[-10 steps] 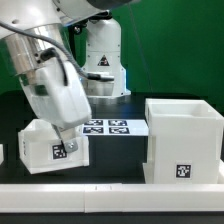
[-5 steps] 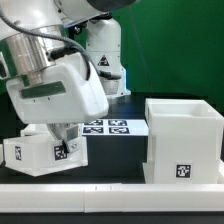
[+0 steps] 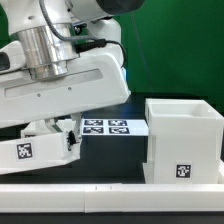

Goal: Assemble drawer

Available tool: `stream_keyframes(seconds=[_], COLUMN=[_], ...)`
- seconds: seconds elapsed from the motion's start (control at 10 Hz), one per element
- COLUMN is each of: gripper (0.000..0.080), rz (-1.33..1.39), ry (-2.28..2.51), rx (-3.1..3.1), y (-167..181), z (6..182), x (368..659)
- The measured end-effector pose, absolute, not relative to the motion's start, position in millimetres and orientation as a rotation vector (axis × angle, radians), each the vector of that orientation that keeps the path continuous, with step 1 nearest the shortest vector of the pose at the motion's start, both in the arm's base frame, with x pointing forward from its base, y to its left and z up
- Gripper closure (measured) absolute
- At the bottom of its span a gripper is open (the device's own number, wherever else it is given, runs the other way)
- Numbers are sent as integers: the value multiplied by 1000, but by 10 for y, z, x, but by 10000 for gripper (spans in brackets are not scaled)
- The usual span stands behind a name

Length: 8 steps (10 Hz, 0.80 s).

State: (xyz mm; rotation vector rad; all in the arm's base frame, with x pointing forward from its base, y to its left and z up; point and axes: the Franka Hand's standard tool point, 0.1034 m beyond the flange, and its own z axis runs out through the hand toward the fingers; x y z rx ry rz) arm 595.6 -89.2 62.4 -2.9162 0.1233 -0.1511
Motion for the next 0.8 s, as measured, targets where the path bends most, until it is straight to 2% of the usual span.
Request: stream_keyframes(seconds=[0.2,0.4,0.5,0.8], gripper=[761,761,761,761], rz=[-166,-204,-233,-210], ry=[-193,-728,-906,-1157], rx=[-2950,-2984,-2963,-2901], y=[-871,-490,-436,-539], z=[639,704,715,681], x=[5955,5939,5892,5872])
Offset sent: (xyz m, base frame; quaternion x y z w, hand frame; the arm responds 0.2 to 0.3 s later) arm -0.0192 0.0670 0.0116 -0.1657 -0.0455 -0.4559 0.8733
